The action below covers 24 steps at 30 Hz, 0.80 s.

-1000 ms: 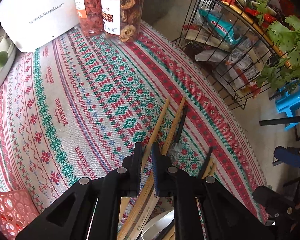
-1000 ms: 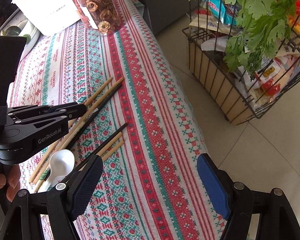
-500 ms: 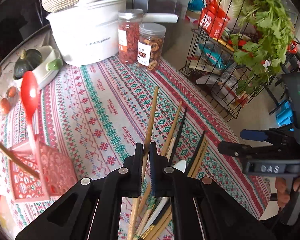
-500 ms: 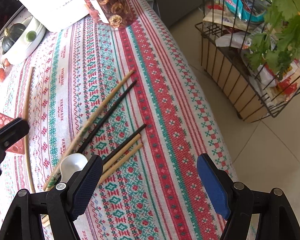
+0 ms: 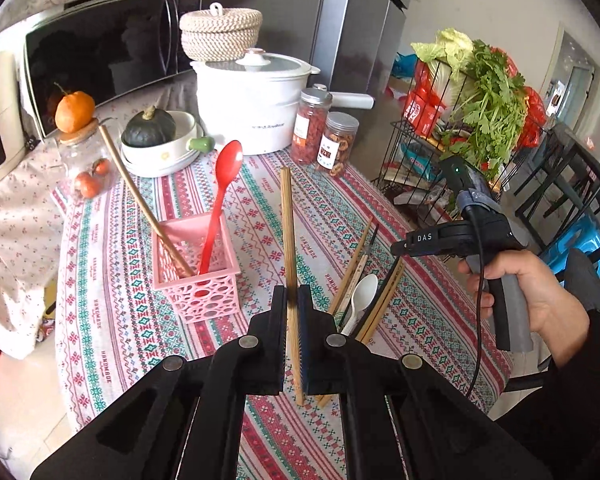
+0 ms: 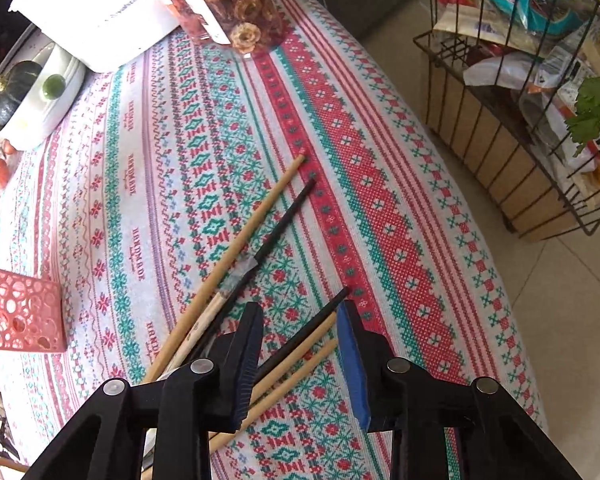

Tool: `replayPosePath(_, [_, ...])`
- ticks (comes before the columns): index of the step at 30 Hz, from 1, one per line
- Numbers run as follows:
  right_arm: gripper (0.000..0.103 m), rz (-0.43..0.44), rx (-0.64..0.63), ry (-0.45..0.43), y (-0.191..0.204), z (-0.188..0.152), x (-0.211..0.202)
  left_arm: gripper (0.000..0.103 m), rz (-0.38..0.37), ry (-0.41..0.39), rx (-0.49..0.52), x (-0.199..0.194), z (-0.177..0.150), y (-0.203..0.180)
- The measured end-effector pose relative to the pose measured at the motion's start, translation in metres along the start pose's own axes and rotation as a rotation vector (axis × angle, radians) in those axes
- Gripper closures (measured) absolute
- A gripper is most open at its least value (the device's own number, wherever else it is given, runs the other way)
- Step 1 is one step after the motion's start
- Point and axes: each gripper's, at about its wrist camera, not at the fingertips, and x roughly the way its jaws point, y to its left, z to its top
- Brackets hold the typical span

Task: Organize utensils
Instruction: 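Grasp a wooden chopstick with the right tool while the left tool lifts its chopstick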

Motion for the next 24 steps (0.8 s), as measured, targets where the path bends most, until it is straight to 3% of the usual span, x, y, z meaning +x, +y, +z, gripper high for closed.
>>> replayPosePath(7, [0.079,0.055,0.075,-0.035,0.004,0.021,0.009,0.099,-0.002,-0.004,-0.046,-0.011,-0.006,0.021])
replayPosePath(13, [0.089,-0.038,0.067,0.000,0.024,0.028,0.036,0.099,0.001,-0.004,-0.071,-0.012,-0.005,0.032])
replayPosePath(18, [0.092,-0.128,0.038,-0.034,0.041,0.029,0.040,0.099,0.011,-0.003,-0.071,-0.013,-0.006,0.036])
replayPosePath(22, [0.103,-0.056,0.075,-0.063,0.040,0.027,0.037,0.099,0.022,-0.011,-0.080,-0.015,-0.005,0.040])
replayPosePath(24, [0.103,-0.015,0.080,-0.084,0.037,0.028,0.028,0.099,0.028,-0.019,-0.085,-0.018,-0.005,0.042])
